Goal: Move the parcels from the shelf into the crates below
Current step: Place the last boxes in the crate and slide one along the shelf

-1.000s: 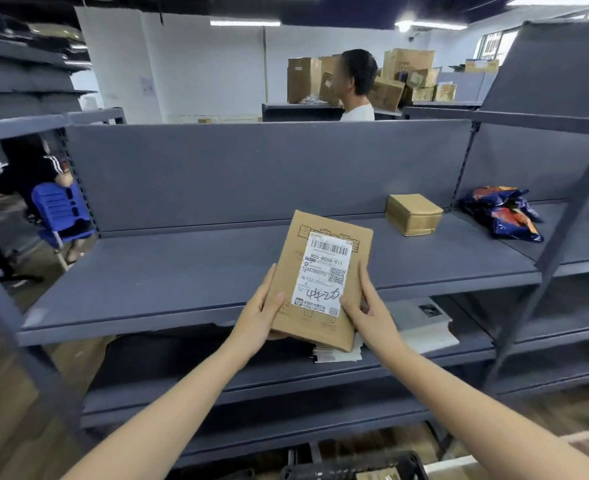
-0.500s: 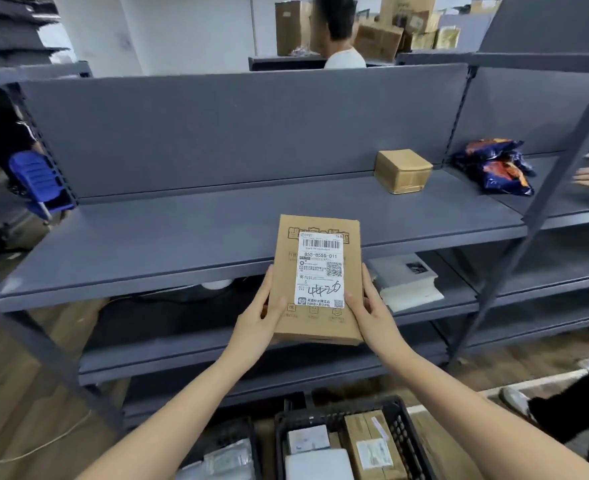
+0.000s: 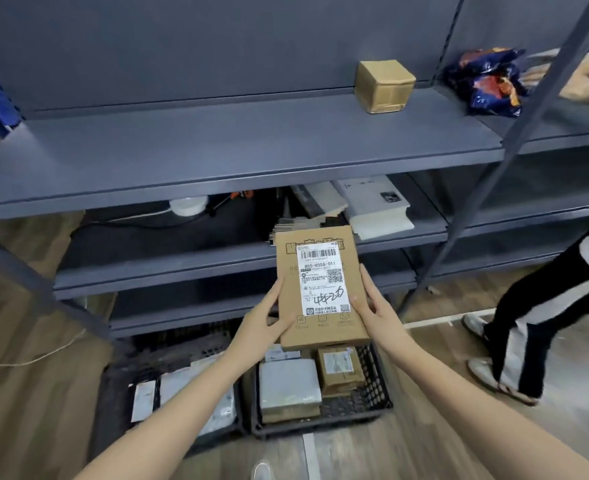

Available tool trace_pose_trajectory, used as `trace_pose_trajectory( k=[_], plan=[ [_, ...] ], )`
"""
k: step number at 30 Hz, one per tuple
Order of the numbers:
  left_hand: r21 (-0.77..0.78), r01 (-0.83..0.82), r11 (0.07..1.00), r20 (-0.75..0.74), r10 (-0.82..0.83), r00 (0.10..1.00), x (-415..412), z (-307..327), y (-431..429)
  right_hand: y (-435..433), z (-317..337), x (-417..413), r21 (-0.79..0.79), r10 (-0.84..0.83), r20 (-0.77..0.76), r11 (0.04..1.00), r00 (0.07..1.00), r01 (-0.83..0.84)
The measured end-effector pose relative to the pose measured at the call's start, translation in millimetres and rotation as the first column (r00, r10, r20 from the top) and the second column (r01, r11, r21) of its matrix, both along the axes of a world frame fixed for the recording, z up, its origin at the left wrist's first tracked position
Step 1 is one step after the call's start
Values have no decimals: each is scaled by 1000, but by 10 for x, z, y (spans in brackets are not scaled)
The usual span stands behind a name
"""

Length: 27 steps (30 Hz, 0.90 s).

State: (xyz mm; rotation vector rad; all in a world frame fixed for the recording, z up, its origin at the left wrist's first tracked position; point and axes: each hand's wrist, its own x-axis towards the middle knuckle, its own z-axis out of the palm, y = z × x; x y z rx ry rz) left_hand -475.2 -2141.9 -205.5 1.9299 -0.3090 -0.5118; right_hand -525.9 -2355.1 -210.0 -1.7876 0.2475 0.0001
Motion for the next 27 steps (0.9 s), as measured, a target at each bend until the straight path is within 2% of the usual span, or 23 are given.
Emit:
trace_pose_trajectory(
  k=[4,8,11,19,27],
  plan=[
    [-2,1,1000,-114,-2,993,-251,-395,-96,-66,-344,-215,-4,15,-117,1000,993,-15],
    [67,53,996,-237,-36,971,-366,-787,-138,-51,-720,-341,54,29,-240,998,970,-16],
    [118,37,992,-320,3,947,-288,-1135,-148,-83,-1086,-299,91,49,-338,996,940,-19],
    [246,122,962,-381,-19,924,219,-2255,-271,-156,-2382,71,62,24,-548,998,836,12],
    [271,219,937,-458,-75,886,507,-3694,-593,-358,-3802,176,55,-64,-624,991,779,125]
  ],
)
